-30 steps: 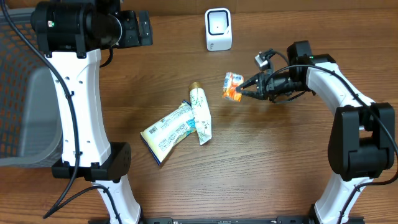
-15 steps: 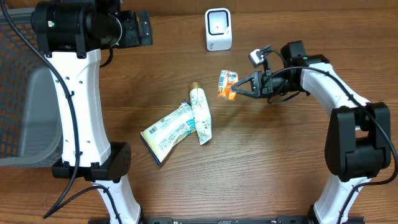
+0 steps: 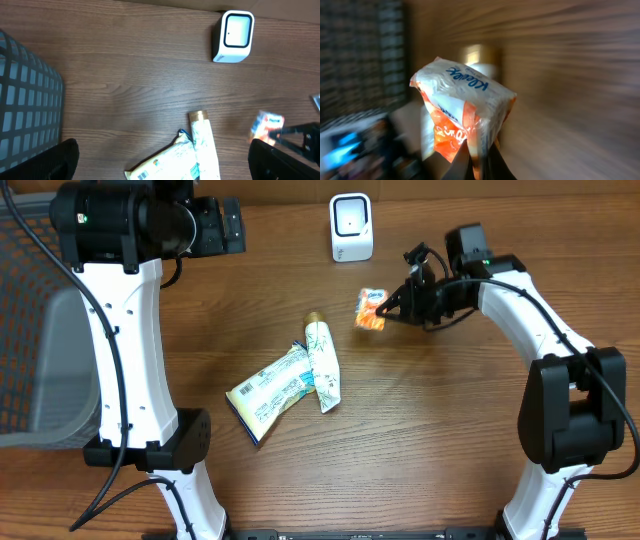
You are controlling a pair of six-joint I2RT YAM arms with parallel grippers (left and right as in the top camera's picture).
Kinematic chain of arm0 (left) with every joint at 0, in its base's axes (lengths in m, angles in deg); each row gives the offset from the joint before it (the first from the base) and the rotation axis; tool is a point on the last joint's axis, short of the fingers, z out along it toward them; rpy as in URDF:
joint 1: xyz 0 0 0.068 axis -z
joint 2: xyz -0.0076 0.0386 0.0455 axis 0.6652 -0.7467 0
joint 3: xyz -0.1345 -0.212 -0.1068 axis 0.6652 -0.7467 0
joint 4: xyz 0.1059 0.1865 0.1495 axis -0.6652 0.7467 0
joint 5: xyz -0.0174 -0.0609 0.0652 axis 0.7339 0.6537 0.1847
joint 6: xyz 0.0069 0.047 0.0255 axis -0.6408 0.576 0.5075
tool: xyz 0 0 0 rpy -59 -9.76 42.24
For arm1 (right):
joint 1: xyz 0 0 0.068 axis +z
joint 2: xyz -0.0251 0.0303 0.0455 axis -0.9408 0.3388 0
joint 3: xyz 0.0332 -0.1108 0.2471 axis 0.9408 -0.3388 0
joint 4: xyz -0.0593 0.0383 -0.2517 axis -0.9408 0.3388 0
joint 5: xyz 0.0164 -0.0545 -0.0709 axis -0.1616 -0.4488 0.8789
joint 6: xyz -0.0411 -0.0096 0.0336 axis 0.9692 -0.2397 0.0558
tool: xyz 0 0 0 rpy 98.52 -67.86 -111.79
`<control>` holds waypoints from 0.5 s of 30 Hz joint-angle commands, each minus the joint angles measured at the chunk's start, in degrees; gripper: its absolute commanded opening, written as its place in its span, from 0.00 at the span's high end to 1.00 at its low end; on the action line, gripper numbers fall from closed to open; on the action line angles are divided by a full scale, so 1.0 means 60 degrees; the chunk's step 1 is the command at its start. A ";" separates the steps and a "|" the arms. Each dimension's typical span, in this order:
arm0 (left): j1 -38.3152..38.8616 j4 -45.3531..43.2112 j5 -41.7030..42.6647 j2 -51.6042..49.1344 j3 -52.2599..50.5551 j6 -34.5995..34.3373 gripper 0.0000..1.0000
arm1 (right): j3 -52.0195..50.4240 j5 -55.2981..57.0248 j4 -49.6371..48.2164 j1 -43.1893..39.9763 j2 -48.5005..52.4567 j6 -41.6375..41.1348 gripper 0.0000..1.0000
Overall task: Scan the item barcode
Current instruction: 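Carry the tissue pack up and hold it in front of the scanner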
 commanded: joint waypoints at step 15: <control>0.0018 -0.0011 -0.0058 0.0197 0.0066 0.0182 0.00 | 0.2371 1.1333 -0.4666 0.2368 0.0244 0.4164 0.96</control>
